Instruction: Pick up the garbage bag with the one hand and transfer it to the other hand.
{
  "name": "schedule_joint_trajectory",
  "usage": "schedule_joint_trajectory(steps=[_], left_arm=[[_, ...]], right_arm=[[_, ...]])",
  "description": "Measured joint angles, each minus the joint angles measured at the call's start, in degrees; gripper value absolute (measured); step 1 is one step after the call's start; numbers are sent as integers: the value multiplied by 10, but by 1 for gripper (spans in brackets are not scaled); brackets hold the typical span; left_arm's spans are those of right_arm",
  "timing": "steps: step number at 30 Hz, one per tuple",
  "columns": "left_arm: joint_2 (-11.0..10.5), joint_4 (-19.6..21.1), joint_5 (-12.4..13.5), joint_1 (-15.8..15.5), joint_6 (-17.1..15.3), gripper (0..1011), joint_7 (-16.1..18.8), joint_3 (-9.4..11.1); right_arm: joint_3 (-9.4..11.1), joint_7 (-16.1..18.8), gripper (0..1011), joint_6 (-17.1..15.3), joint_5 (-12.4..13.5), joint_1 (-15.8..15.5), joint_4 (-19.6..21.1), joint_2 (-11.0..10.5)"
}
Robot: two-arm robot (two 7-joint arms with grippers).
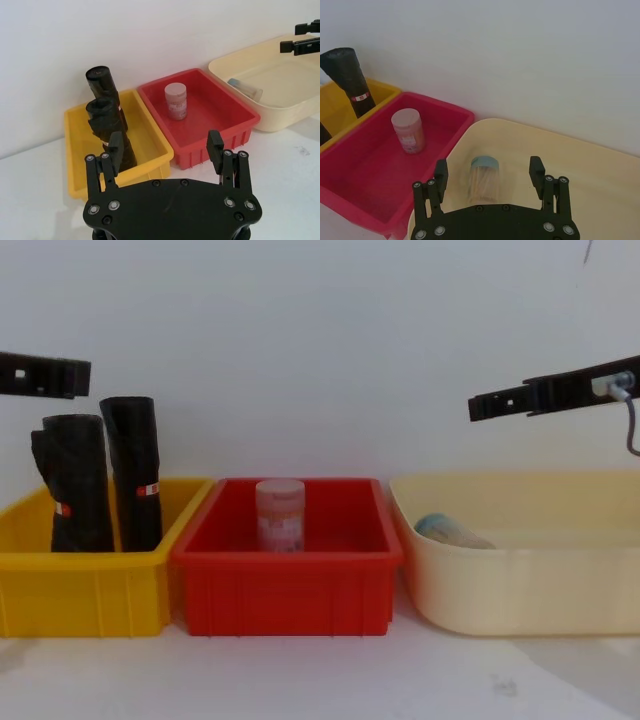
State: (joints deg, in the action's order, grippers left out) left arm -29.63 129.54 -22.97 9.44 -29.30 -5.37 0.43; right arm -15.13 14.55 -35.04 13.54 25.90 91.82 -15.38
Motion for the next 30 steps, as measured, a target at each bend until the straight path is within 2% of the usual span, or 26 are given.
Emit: schedule_joint_trajectory(steps=[30], left_arm=[[-7,4,-4,-10,-4,1001,-13,-5]], right_arm=[[-2,0,1000,-1,-1,2,-4,0]])
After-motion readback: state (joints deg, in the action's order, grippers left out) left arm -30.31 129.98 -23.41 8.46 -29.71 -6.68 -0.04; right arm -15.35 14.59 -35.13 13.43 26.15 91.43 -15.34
